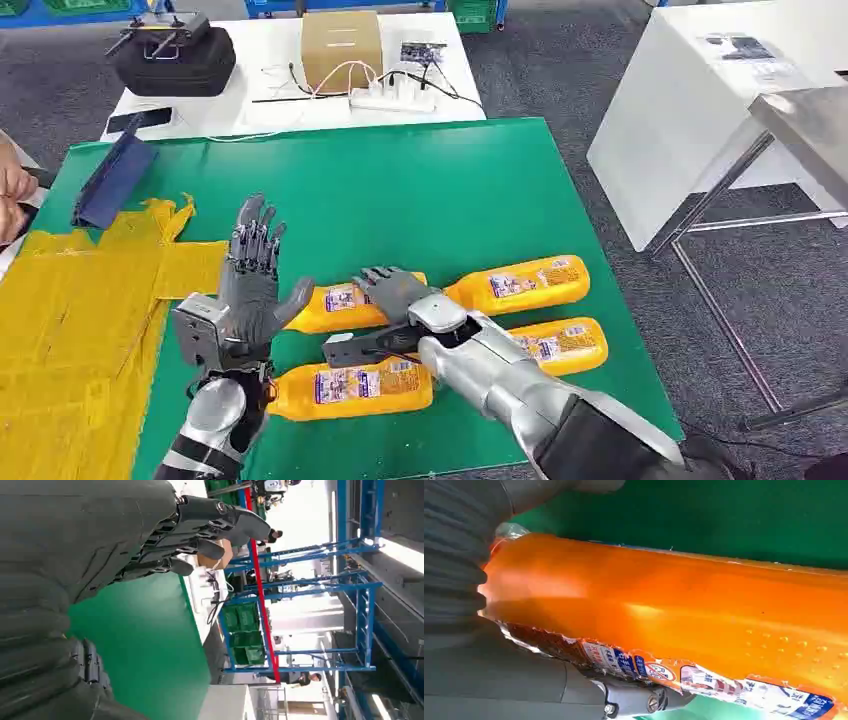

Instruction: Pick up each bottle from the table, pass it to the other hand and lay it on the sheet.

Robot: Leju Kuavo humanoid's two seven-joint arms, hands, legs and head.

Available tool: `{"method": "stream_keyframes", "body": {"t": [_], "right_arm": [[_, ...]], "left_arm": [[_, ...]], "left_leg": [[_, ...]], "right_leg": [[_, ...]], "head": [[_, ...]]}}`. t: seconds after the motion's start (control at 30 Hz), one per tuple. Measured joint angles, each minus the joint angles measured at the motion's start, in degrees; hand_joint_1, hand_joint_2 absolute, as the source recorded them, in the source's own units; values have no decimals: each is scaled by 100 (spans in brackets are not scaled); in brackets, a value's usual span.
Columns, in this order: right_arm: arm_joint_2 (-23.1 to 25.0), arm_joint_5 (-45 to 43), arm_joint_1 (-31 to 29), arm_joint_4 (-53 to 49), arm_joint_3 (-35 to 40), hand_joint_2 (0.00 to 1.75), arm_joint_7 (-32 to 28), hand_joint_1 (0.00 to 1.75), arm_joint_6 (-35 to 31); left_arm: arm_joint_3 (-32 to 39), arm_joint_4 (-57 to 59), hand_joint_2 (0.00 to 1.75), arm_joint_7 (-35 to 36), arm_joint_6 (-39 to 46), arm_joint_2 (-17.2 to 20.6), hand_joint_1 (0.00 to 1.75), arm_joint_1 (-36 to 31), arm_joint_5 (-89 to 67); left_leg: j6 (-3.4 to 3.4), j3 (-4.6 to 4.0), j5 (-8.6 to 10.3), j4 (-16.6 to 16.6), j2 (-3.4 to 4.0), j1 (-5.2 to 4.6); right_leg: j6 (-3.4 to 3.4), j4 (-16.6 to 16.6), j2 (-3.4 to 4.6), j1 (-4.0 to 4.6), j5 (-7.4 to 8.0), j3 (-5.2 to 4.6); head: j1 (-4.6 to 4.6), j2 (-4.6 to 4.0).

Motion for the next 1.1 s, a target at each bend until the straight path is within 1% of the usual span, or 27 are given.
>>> {"method": "stream_keyframes", "body": {"t": [0.2,0.27,0.3,0.33,0.37,0.4,0.5,0.57,0.8,0.9,0.93,0.97,1.0,1.1], "right_arm": [[4,9,-23,35,61,175,7,0,0],[4,37,-25,42,72,175,35,10,2],[4,63,-26,48,81,175,61,40,2],[4,98,-26,52,103,175,113,140,-2],[2,136,-26,63,120,175,164,161,-7],[2,181,-26,72,142,175,212,175,-13],[-9,258,-19,89,203,175,336,175,-170],[-22,289,-11,107,210,175,394,175,-412],[-107,452,110,135,216,175,603,175,-1518],[-175,520,218,140,183,175,669,175,-2266],[-203,527,255,140,131,175,669,175,-2656],[-214,527,267,140,105,175,664,175,-2810],[-247,535,301,140,6,175,618,175,-3304],[-299,472,438,64,-248,175,429,175,-4173]], "left_arm": [[7,0,175,-4,4,0,0,-1,2],[31,0,175,-26,68,0,0,-1,50],[44,-4,175,-41,120,0,0,0,59],[74,-22,175,-68,190,0,0,0,89],[118,-44,175,-83,236,0,0,1,129],[181,-91,175,-102,282,4,0,6,175],[367,-282,175,-144,384,18,0,46,254],[490,-411,175,-173,450,20,0,95,299],[789,-743,175,-212,601,22,0,247,346],[942,-905,175,-214,627,24,0,342,345],[977,-962,175,-212,636,26,0,377,341],[990,-986,175,-214,634,26,0,390,337],[1019,-1043,175,-214,636,26,0,444,323],[1064,-1176,175,-214,653,26,0,564,284]], "left_leg": [[0,5,0,0,0,0],[0,5,0,0,0,0],[0,5,0,0,0,0],[0,5,0,0,0,0],[0,6,0,0,0,0],[0,6,0,0,0,0],[0,9,0,0,-2,0],[0,9,0,0,-2,0],[0,5,0,0,-2,-1],[0,-1,0,0,-2,-1],[0,-2,0,0,-1,-1],[0,-3,0,0,-1,0],[0,-4,0,0,-1,0],[0,-7,-2,0,-1,0]], "right_leg": [[0,0,0,0,0,4],[0,0,0,0,0,5],[0,0,0,0,0,6],[0,0,0,0,0,7],[0,1,0,0,0,7],[0,1,0,0,0,7],[-2,0,-1,0,-2,9],[-2,0,-1,0,-2,10],[0,0,-1,0,0,10],[0,1,-1,1,0,4],[0,1,-1,1,0,3],[0,1,-1,1,0,3],[0,1,-1,1,0,1],[0,1,-1,1,-1,-2]], "head": [[0,0],[0,0],[0,0],[0,0],[0,0],[0,0],[0,0],[0,0],[0,0],[0,0],[0,0],[0,0],[0,0],[0,0]]}}
